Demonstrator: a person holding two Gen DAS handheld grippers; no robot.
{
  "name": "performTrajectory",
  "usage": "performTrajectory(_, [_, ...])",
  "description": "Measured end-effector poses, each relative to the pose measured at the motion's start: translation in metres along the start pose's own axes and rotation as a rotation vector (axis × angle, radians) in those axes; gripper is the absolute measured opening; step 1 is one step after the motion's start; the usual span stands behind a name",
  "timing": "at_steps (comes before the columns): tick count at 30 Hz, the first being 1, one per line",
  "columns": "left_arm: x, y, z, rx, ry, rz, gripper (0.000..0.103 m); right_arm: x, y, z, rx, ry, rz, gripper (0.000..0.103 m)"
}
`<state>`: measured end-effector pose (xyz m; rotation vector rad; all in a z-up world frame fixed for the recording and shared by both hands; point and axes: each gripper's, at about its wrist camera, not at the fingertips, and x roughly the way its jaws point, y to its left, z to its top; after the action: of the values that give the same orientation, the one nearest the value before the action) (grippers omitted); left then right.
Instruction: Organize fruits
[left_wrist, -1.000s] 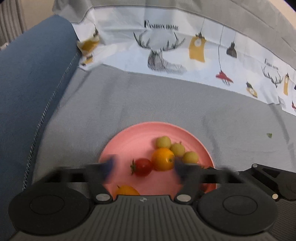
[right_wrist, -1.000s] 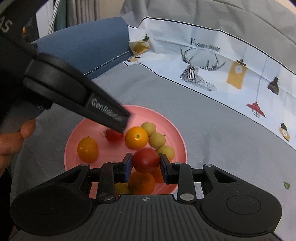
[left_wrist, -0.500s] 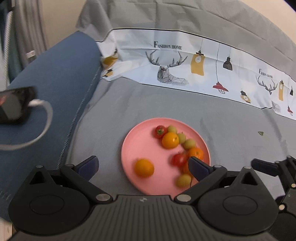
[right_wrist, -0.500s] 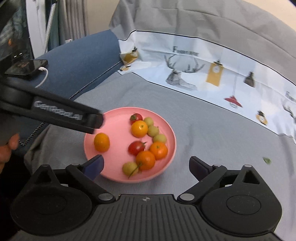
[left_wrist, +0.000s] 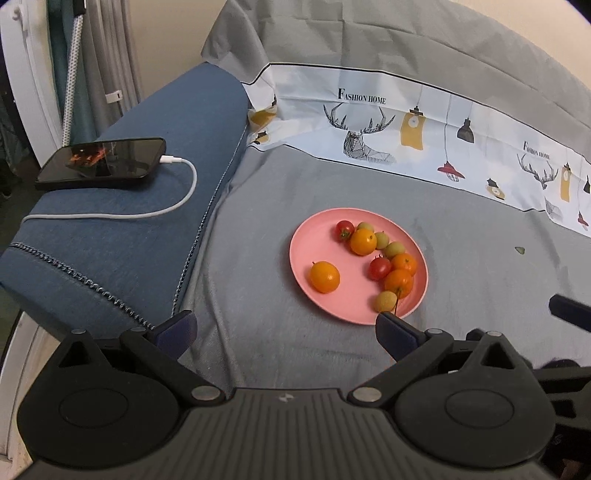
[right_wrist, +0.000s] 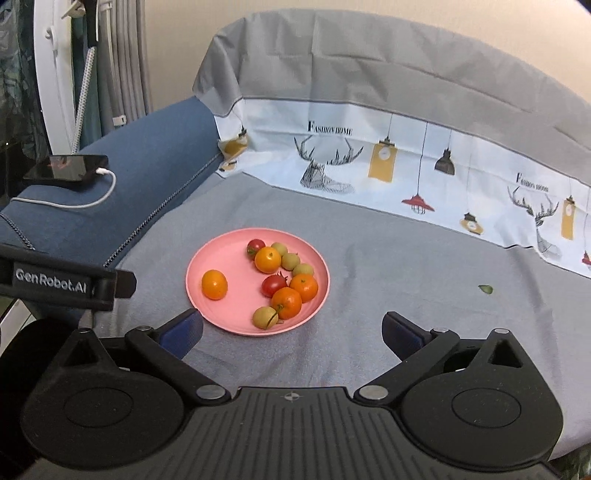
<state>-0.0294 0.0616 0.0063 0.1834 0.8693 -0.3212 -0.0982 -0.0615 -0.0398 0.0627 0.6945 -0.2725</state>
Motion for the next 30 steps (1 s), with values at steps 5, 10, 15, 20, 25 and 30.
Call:
performTrajectory(5, [-0.011, -0.003, -0.006, 0.003, 0.0, 0.019, 0.103, -0.017, 0.002, -0.003, -0.004, -0.034, -0.01, 0.102])
performTrajectory(10, [-0.018, -0.005, -0.006, -0.006, 0.008, 0.033, 0.103, -0.027, 0.002, -0.003, -0.007, -0.051, -0.024, 0.102])
performTrajectory(15, [-0.022, -0.007, -0.008, -0.004, 0.014, 0.035, 0.103, -0.038, 0.001, -0.006, -0.004, -0.076, -0.029, 0.102])
performTrajectory(20, [-0.026, -0.011, -0.01, 0.001, 0.02, 0.035, 0.103, -0.045, 0.0, -0.007, 0.0, -0.091, -0.034, 0.102])
performTrajectory(25, [-0.028, -0.012, -0.011, 0.004, 0.024, 0.045, 0.103, -0.048, 0.002, -0.007, 0.001, -0.099, -0.039, 0.102])
performTrajectory(30, [-0.028, -0.011, -0.011, 0.007, 0.024, 0.051, 0.103, -0.048, 0.001, -0.008, 0.003, -0.1, -0.041, 0.102])
